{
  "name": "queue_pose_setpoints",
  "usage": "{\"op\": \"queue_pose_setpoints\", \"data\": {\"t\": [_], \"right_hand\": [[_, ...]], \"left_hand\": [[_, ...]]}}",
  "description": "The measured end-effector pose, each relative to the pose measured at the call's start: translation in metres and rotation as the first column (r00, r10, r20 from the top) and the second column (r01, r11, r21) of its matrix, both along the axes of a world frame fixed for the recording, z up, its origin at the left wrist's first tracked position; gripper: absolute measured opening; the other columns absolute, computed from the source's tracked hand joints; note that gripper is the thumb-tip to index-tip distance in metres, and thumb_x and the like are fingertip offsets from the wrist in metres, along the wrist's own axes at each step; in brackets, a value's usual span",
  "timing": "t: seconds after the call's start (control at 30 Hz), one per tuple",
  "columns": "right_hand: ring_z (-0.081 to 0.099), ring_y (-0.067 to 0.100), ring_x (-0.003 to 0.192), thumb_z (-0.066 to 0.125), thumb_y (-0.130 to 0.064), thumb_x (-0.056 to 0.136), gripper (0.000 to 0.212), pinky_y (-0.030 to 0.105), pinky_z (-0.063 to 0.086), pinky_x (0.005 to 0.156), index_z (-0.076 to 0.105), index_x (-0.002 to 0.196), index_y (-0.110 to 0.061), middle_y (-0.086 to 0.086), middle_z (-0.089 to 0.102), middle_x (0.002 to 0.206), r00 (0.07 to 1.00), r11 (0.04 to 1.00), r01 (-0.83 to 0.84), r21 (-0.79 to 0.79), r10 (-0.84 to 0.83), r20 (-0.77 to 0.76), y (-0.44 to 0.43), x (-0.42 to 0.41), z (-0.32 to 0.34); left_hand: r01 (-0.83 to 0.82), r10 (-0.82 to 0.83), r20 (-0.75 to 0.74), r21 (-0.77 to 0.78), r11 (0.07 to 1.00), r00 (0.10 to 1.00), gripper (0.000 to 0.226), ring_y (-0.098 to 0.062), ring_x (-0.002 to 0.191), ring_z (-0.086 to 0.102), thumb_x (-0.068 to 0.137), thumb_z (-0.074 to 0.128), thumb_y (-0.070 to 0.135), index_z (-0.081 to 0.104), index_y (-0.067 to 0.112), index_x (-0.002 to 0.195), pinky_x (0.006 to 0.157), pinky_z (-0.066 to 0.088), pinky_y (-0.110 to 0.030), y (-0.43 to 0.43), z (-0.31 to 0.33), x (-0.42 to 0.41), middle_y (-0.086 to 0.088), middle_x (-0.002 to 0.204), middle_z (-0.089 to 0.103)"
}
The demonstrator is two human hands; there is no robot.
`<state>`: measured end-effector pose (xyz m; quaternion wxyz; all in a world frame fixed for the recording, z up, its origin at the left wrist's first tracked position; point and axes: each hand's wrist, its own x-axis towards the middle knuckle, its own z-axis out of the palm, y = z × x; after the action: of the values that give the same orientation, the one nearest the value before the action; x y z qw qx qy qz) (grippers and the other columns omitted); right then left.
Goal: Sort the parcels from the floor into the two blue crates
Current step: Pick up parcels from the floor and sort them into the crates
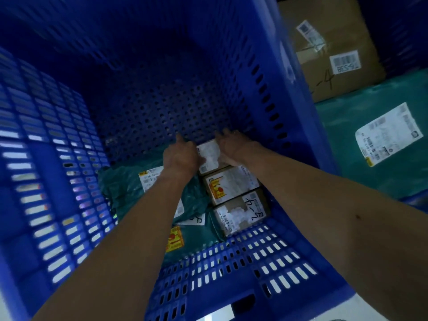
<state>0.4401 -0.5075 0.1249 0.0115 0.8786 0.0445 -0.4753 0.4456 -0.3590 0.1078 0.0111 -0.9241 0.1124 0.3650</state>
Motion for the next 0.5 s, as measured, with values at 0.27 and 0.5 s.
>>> {"op": "queue_pose_setpoints", "data": {"t": [0.27,0.5], "right_hand": [[0.001,0.032,0.154,0.046,-0.022,0.104,0.081,0.046,0.036,0.115,-0.012,0.160,-0.013,0.008,-0.026,0.165,0.965,0.964,0.255,-0.075,-0.248,0.091,0.023,-0.041,0.011],[0.050,0.034,0.130,0.045,-0.017,0.102,0.072,0.038,0.051,0.086,0.004,0.160,-0.007,0.014,-0.012,0.167,0.876,0.878,0.478,-0.006,-0.477,-0.069,0.032,-0.078,0.102]], "left_hand": [[0.232,-0.226,0.062,-0.112,0.966,0.972,0.077,-0.038,0.142,0.026,0.096,0.037,0.066,0.017,0.027,0.159,0.111,0.036,-0.049,0.014,0.037,-0.028,-0.013,0.161,0.012],[0.138,-0.162,-0.107,-0.204,0.969,0.981,0.063,-0.034,0.149,0.021,0.101,0.031,0.062,0.021,0.037,0.158,0.118,0.030,-0.050,0.035,0.140,-0.047,-0.001,0.169,0.000]]}}
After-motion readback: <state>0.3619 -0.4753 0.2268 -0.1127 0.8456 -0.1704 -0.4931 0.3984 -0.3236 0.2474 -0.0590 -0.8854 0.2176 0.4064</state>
